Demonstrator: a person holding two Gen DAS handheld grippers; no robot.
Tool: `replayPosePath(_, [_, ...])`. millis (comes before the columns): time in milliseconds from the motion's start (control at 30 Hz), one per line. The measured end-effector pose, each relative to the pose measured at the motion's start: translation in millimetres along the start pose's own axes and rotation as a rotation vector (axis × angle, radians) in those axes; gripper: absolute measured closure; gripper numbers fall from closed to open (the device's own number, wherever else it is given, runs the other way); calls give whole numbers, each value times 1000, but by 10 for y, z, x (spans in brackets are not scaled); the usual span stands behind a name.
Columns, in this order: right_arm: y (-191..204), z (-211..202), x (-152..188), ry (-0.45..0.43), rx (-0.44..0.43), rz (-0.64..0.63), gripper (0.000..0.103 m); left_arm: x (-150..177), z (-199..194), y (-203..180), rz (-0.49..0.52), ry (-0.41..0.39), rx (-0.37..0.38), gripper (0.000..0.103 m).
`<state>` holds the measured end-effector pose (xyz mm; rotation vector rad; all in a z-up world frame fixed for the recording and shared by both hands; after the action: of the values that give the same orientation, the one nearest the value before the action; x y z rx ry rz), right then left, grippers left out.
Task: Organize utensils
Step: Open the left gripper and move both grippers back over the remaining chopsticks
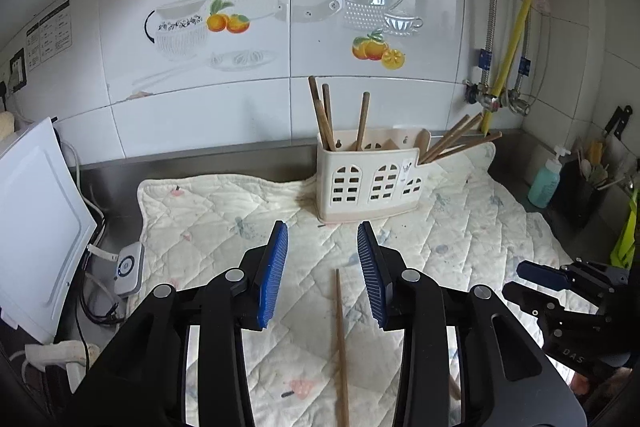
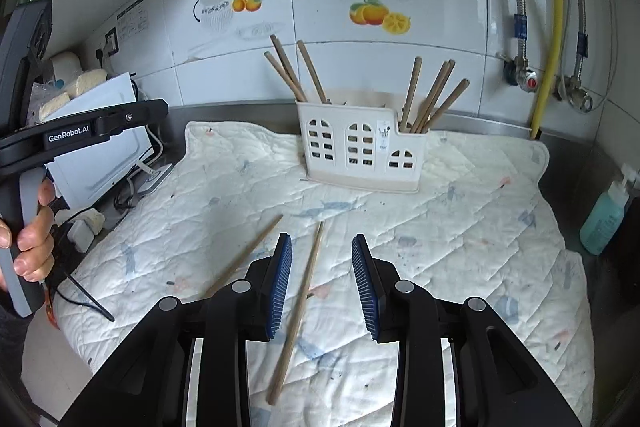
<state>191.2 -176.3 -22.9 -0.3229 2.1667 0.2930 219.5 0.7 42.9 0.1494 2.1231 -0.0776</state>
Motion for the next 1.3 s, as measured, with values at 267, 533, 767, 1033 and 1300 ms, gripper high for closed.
replayPosePath(267, [77, 90, 420, 74, -16, 17, 72, 479, -62, -140, -11, 110, -12, 66])
replayPosePath(533, [122, 170, 797, 137, -30, 29, 72, 1226, -9, -257, -106, 246, -44, 66])
replayPosePath(767, [126, 246, 974, 176, -35, 39, 72, 1721, 183, -262, -124, 326, -53, 70])
replayPosePath(1033, [144, 356, 1080, 209, -48, 57, 72, 1906, 359, -240, -142, 376, -20, 80])
replayPosePath(1300, [196, 410, 1116, 222, -51, 55, 77, 1913, 425, -228, -143, 379, -10, 84])
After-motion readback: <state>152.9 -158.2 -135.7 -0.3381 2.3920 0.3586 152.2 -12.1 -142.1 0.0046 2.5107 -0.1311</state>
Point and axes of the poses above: each gripper's, at about its wrist camera, not at the fingertips, and z roughly the way its jaws point, y to its left, x to its underside, the point moved 4 cm from there along z, roughly the way its jaws point, and after that the axes turned 2 degrees about z, right-handed, at the moved point
